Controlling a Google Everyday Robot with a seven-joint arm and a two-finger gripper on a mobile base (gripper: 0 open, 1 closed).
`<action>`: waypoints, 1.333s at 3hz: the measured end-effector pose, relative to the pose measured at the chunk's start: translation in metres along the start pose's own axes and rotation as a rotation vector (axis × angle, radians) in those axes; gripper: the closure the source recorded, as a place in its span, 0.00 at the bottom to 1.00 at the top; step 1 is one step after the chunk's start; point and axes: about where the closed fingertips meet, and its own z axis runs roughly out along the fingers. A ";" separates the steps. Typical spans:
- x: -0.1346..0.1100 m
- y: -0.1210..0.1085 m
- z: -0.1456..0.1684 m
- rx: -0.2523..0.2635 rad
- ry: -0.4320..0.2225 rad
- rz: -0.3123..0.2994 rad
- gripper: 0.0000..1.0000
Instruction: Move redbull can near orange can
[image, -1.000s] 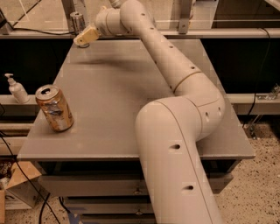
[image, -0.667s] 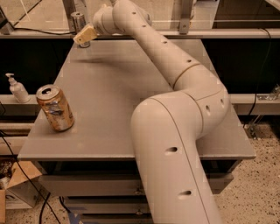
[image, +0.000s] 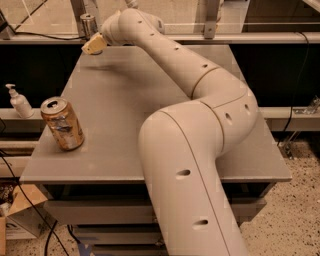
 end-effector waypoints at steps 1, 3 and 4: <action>0.001 0.002 0.003 0.001 0.004 0.009 0.00; 0.001 0.004 0.008 -0.013 -0.010 0.048 0.00; 0.000 0.006 0.011 -0.033 -0.028 0.078 0.00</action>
Offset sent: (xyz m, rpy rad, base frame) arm 0.0054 0.0025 -0.0028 0.0309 0.0226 -0.0131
